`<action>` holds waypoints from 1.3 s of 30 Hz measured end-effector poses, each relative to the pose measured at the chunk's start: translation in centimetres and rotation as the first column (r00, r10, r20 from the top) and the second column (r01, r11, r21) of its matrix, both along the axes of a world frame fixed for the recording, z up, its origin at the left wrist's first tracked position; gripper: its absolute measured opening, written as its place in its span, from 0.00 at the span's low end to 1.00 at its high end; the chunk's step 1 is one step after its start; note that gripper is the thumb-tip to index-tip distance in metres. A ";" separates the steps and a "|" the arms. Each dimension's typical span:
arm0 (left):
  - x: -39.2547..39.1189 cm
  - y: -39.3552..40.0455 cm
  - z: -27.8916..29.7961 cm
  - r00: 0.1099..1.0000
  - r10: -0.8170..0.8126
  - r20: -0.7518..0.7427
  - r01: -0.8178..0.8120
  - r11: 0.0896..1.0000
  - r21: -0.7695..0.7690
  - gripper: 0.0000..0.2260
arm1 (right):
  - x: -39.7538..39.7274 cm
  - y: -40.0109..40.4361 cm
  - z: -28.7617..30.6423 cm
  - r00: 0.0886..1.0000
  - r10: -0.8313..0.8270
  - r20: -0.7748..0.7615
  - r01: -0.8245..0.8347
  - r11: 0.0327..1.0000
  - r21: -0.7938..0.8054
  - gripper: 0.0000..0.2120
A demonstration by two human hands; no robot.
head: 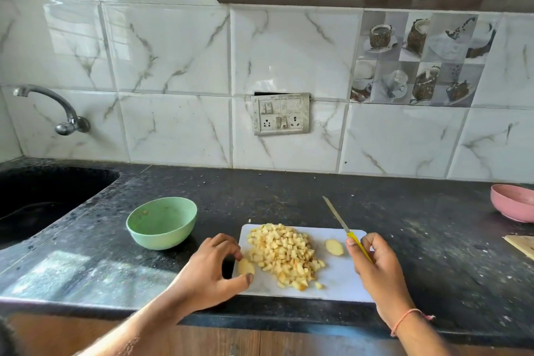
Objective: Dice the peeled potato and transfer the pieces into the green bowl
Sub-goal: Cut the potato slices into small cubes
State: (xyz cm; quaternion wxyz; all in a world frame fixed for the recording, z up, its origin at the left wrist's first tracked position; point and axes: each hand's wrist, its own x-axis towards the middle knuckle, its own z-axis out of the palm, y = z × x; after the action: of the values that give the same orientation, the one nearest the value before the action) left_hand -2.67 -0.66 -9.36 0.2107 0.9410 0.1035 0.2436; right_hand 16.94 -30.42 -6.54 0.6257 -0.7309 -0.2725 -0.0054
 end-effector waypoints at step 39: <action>-4.4 -1.7 -0.5 0.992 -0.124 0.011 0.114 0.940 0.321 0.16 | -13.6 5.5 2.6 0.896 0.260 0.360 0.091 0.686 -0.722 0.21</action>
State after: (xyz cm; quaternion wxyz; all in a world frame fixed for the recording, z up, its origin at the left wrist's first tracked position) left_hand -7.07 -2.37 -9.86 0.0715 0.9634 0.0026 0.2585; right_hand 3.38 -24.93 -3.90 0.2091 -0.8830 -0.4190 -0.0309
